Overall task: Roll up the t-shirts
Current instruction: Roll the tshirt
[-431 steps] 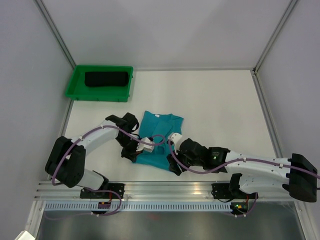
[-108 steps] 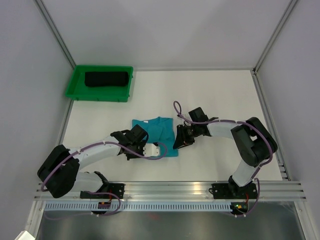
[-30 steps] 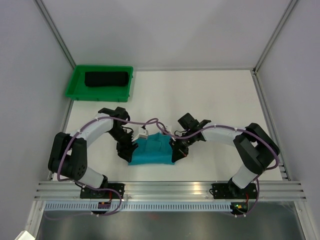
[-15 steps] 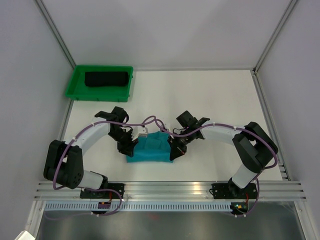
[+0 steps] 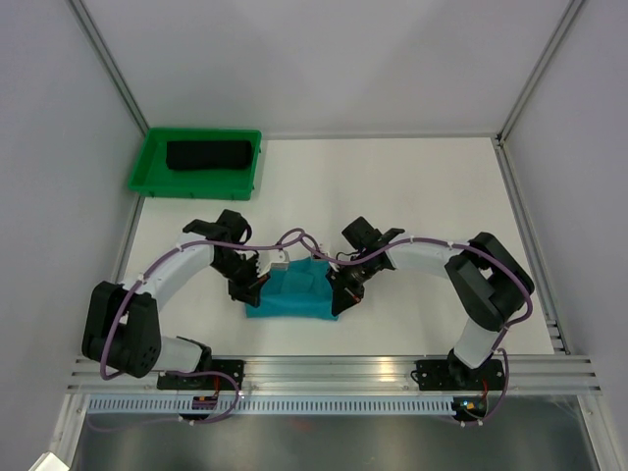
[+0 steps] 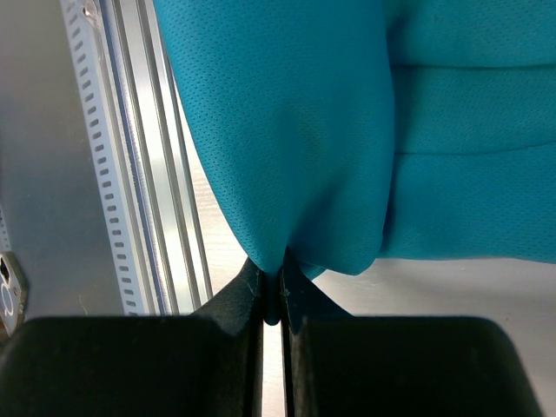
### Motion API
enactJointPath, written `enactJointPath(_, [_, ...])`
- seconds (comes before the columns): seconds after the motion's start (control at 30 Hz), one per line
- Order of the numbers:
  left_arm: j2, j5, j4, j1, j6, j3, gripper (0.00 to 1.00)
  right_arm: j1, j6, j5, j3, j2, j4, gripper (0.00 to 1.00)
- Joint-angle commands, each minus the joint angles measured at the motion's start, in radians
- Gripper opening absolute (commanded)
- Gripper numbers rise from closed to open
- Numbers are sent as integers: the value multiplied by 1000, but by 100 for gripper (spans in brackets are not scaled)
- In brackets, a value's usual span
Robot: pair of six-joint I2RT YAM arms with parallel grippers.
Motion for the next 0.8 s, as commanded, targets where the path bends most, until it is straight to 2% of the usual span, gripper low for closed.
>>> enactJointPath(0.0, [-36, -10, -25, -1, -16, -15, 2, -5, -23, -7, 30, 4, -10, 0])
enactJointPath(0.17, [-33, 11, -54, -1, -15, -4, 2, -3, -15, -15, 39, -5, -41, 0])
enactJointPath(0.3, [-60, 36, -117, -1, -3, -17, 2, -5, -11, -83, 30, -20, -108, 0])
enactJointPath(0.43, [-62, 94, -128, 0, -15, -4, 2, -15, 32, -105, 16, -16, -61, 0])
enactJointPath(0.53, [7, 107, -116, 6, -24, 37, 2, -46, 75, -79, 47, 57, -41, 2])
enactJointPath(0.63, [100, 82, -108, 34, -19, 46, 2, -64, 104, -53, 69, 94, -38, 11])
enactJointPath(0.77, [162, 80, -94, 83, 10, 34, 2, -100, 199, -13, 36, 66, 58, 36])
